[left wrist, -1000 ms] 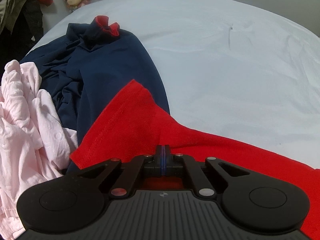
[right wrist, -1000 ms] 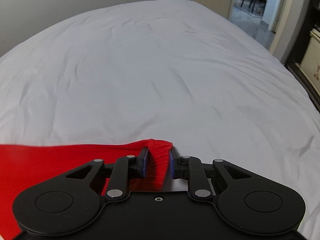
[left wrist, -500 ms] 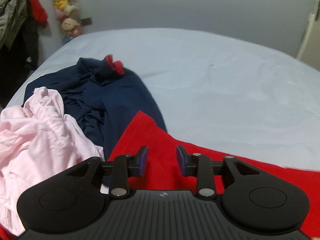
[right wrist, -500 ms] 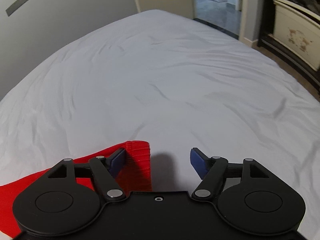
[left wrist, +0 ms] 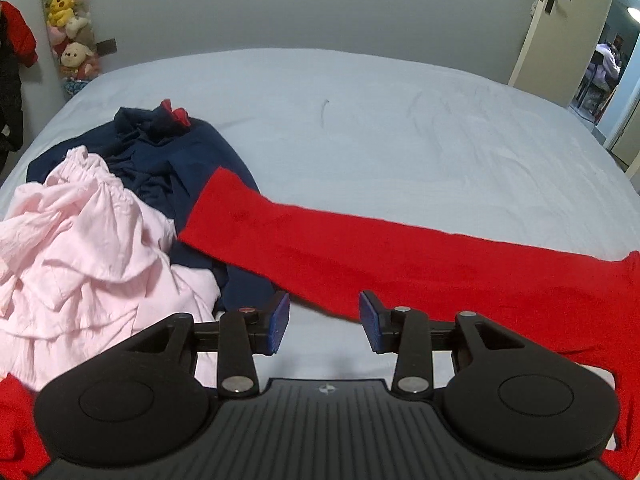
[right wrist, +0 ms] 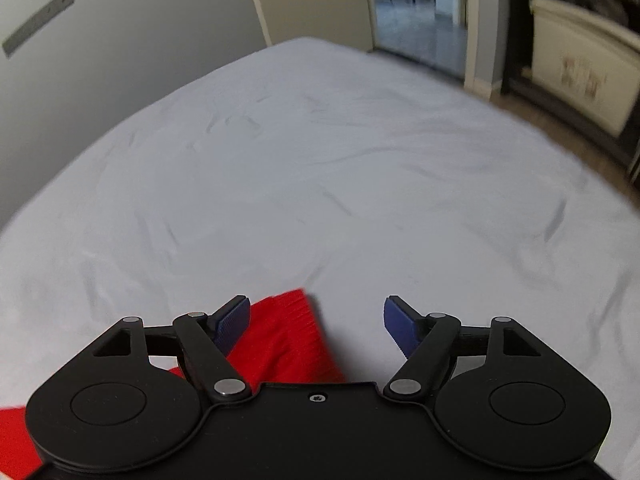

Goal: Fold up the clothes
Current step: 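Open both tools and lift them off the flattened red garment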

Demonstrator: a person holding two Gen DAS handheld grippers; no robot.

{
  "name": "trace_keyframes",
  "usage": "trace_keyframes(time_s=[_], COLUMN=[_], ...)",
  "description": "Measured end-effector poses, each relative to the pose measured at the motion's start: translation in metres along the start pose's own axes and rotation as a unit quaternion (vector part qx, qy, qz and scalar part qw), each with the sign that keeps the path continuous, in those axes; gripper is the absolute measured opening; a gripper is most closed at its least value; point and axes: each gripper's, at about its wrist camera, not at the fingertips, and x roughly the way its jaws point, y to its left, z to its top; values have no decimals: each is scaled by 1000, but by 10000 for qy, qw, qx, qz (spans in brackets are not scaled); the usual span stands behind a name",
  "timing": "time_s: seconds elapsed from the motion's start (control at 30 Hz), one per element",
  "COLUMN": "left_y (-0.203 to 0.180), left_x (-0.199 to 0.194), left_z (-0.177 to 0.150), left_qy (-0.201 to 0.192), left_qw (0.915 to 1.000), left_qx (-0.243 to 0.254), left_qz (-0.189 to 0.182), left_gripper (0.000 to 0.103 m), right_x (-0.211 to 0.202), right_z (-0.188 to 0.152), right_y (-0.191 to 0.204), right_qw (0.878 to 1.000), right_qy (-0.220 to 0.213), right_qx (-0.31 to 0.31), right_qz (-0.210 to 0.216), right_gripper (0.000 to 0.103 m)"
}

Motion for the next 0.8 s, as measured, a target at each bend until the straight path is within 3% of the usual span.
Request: trace_keyframes(time_s=[0.23, 0.37, 0.47, 0.57, 0.7, 0.8], left_y=[-36, -81, -111, -139, -172, -208], left_x=[0, 0, -2, 0, -4, -6], left_z=[-23, -43, -54, -63, -74, -91], left_qy=[87, 418, 571, 708, 753, 712], left_qw=[9943, 9826, 9748, 9723, 9761, 9802], left_qx=[247, 609, 857, 1084, 1086, 1307], left_qz=[-1031, -1702, -1980, -1947, -1724, -1308], left_gripper=[37, 37, 37, 37, 37, 37], right_x=[-12, -27, -39, -53, -62, -67], right_z=[-35, -60, -75, -90, -106, -116], right_y=[-49, -82, -97, -101, -100, -88], right_qw=[9991, 9978, 9961, 9952, 9943, 9929], right_qy=[385, 614, 768, 796, 868, 940], right_qx=[-145, -16, -18, -121, -252, -498], right_qz=[-108, -263, -429, -552, -571, -542], right_gripper=[72, 72, 72, 72, 72, 72])
